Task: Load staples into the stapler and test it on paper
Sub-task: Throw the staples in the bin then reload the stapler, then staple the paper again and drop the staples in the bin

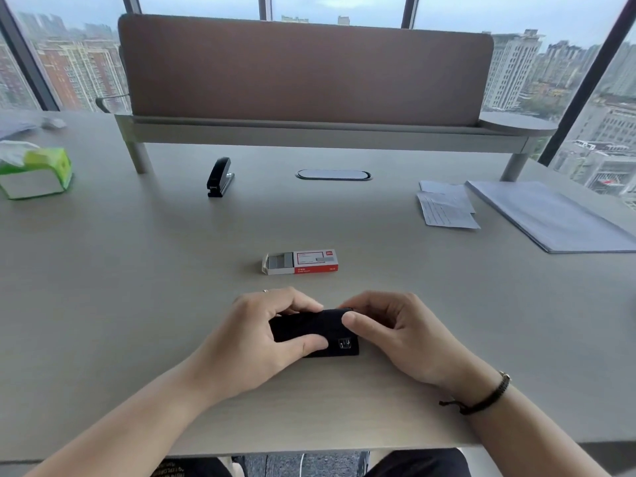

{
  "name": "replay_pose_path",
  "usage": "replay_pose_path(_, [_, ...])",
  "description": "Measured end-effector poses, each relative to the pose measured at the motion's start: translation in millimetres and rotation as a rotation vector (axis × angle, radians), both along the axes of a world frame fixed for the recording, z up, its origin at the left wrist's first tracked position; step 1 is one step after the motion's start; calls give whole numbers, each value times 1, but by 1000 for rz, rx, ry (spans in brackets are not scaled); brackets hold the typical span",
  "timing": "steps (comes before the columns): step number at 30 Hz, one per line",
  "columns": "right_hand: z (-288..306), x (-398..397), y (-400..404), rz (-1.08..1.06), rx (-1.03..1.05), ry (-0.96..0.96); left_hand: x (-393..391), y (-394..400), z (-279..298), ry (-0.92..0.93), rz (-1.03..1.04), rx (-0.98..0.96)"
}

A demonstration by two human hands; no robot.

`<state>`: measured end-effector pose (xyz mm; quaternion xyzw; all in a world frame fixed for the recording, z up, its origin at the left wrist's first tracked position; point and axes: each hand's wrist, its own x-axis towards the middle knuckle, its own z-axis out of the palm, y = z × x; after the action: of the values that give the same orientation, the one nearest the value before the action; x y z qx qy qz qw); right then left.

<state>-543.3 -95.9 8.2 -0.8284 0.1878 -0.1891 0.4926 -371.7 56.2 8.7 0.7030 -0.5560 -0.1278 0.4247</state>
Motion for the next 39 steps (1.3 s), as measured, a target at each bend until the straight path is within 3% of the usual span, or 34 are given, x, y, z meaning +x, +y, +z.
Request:
replay_pose_path(5, [-2,2,-2,10,-22,-14,1,-1,1,41,-25,-8])
replay_pose_path(9, [8,-3,-11,3,56,-64,1,-7,20,191,-18,-144])
replay_pose_path(14, [41,-10,-93,-376,-47,-210,-1,-75,82,314,-47,-226])
replay_pose_path(16, [43,-11,-144,-581,-136,-147,-3,-124,103,286,-53,-183])
replay_pose_path(18, [39,-14,-193,-749,-215,0,-5,-181,115,387,-69,-78])
replay_pose_path(22, [22,-19,-261,-799,-259,328,-15,-291,115,684,-55,330])
replay_pose_path(27, [-2,-22,-291,-756,-410,508,-19,-390,73,634,131,582])
replay_pose_path(31, [-10,-21,-299,-740,-488,486,-20,-427,53,570,239,504])
replay_pose_path(39, [-12,-23,-300,-742,-442,434,-24,-434,34,497,258,391])
